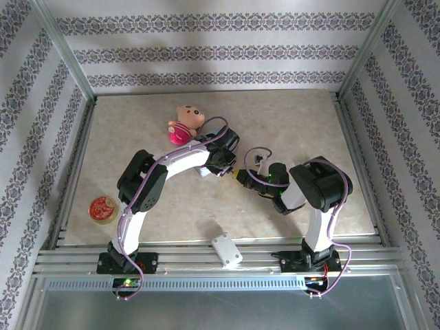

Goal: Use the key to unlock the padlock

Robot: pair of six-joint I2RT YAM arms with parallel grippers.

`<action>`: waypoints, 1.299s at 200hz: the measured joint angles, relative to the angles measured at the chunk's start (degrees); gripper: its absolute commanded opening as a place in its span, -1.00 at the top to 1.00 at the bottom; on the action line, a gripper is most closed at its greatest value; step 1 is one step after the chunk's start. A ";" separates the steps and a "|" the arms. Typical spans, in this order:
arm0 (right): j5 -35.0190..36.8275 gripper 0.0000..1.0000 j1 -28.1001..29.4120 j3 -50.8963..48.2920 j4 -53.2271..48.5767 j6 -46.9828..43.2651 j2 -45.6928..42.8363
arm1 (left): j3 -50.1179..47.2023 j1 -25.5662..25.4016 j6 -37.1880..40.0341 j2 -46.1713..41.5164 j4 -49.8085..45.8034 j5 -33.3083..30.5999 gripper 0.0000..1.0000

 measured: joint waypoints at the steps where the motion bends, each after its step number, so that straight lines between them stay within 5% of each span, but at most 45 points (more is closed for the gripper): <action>1: 0.02 1.00 0.00 0.02 -0.02 0.00 0.00 | 0.00 0.02 0.00 0.00 0.02 0.02 0.64; 168: -0.24 1.00 0.63 3.48 -2.05 0.35 1.51 | -0.02 0.50 0.72 0.00 0.31 0.00 0.64; 260: -4.15 1.00 -2.43 3.65 0.24 16.55 3.52 | -0.66 0.48 1.33 0.00 2.84 0.46 0.64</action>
